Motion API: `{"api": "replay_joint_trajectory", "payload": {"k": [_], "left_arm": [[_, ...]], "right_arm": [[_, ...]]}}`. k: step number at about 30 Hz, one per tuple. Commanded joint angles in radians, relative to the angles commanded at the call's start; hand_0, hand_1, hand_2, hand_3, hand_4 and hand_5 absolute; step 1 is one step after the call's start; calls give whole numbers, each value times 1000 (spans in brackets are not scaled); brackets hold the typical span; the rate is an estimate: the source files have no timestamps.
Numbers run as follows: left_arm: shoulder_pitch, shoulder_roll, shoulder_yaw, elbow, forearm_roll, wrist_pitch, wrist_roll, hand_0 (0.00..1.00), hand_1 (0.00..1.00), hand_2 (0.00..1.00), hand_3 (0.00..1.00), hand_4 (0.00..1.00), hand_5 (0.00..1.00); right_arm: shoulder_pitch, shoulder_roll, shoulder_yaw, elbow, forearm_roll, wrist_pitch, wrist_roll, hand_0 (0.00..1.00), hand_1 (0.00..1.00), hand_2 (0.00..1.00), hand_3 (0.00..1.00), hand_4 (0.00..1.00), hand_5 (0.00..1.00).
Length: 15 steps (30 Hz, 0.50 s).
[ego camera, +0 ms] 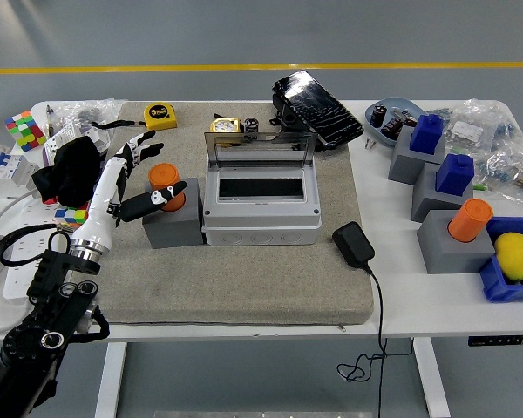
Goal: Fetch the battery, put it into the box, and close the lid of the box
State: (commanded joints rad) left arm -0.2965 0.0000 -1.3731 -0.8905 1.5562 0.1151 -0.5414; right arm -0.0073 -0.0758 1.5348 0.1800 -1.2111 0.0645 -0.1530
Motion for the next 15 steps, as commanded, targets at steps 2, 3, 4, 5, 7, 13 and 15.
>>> {"api": "replay_joint_trajectory", "payload": {"k": [2, 3, 4, 5, 7, 13, 15], "left_arm": [[-3, 0, 1, 4, 3, -3, 6, 686, 617, 589, 762, 998, 15], [-6, 0, 3, 5, 4, -5, 9, 686, 617, 589, 762, 998, 15], [-7, 0, 5, 6, 4, -7, 10, 686, 617, 589, 762, 998, 15], [-8, 0, 6, 6, 4, -8, 11, 686, 617, 589, 762, 998, 15], [-15, 0, 12, 8, 0, -11, 14, 601, 533, 509, 690, 998, 2], [-33, 0, 32, 14, -28, -28, 24, 554, 487, 471, 665, 998, 2], [-36, 0, 35, 14, -33, -31, 25, 554, 487, 471, 665, 998, 2]], "right_arm": [[-1, 0, -1, 0, 0, 0, 0, 778, 747, 753, 770, 998, 674], [-1, 0, -1, 0, 0, 0, -1, 778, 747, 753, 770, 998, 674], [-1, 0, -1, 0, -1, 0, -1, 778, 747, 753, 770, 998, 674], [-2, 0, -1, 0, -1, 0, -2, 778, 747, 753, 770, 998, 674], [-1, -1, -1, 0, -2, 0, -3, 778, 747, 753, 770, 998, 675], [2, -2, -4, 0, 2, 0, -1, 779, 747, 753, 770, 998, 674], [3, -2, -5, 0, 3, 0, -1, 779, 747, 753, 770, 998, 674]]}}
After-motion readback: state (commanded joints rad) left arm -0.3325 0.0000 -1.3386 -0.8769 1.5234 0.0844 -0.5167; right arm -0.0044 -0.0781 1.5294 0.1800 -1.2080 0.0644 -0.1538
